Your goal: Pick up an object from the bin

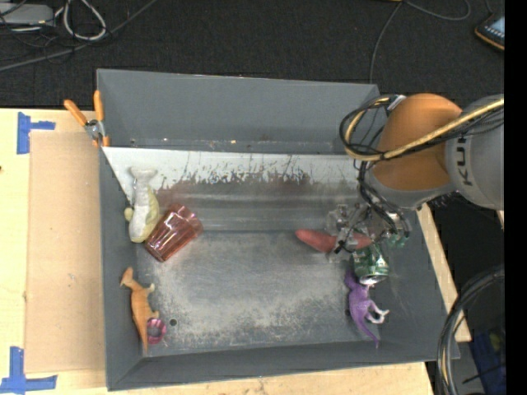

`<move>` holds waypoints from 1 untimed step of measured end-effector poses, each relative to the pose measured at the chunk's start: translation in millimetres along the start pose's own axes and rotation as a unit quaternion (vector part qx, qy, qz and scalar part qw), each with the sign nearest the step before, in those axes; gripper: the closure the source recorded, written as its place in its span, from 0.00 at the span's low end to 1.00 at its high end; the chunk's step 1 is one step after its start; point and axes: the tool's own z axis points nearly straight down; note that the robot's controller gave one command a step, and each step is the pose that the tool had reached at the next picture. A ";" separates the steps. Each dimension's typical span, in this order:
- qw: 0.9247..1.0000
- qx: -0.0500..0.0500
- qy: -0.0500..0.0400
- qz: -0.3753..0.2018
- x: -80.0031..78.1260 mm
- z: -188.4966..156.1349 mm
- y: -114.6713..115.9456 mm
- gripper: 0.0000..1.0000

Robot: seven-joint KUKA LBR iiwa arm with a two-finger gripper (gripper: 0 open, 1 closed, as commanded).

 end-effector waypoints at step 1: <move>1.000 0.000 -0.006 -0.005 -21.9 -36.3 -3.1 1.00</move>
Offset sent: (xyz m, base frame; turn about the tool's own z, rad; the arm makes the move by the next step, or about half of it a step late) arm 0.0001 0.0053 0.1130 0.0165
